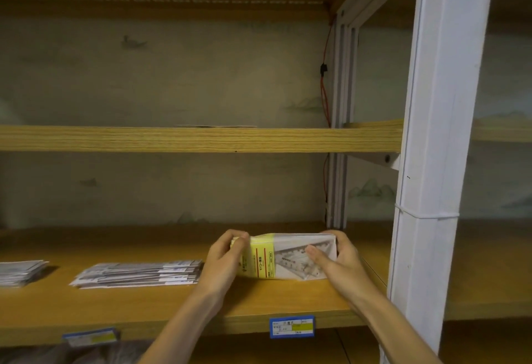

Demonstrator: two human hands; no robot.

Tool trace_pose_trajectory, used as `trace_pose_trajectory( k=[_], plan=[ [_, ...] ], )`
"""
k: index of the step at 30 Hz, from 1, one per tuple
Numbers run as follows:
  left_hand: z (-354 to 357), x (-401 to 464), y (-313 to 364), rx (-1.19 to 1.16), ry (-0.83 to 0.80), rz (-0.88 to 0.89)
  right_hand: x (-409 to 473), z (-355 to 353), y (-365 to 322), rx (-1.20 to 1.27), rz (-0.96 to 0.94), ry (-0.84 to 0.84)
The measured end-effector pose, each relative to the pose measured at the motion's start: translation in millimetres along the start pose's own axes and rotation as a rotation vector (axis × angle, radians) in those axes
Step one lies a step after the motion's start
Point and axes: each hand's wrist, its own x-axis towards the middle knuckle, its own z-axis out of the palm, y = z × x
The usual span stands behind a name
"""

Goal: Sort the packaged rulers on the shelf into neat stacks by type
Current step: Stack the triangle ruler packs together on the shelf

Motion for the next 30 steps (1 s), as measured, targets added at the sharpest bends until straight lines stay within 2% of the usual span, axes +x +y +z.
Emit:
trace_pose_trajectory(
  k=[7, 15, 19, 25, 30],
  plan=[
    [-1.3, 2.7, -1.3, -0.065, 0.041, -0.019, -0.4, -0.1, 0.0, -0.023, -0.003, -0.020],
    [-5.5, 7.3, -4.9, -0.137, -0.041, -0.166, -1.0, -0.7, -0.4, 0.001, -0.001, -0.003],
    [-3.9, 4.0, -4.3, -0.028, -0.125, -0.080, 0.1, -1.1, 0.4, 0.033, 0.005, 0.036],
    [-2.4, 5.1, -7.7, 0.050, -0.028, -0.010, 0.1, -2.0, 0.9, 0.039, 0.004, 0.040],
    [-2.1, 4.2, -6.2, 0.084, -0.132, -0.032, 0.5, -2.4, -0.5, 0.027, 0.021, 0.033]
  ],
)
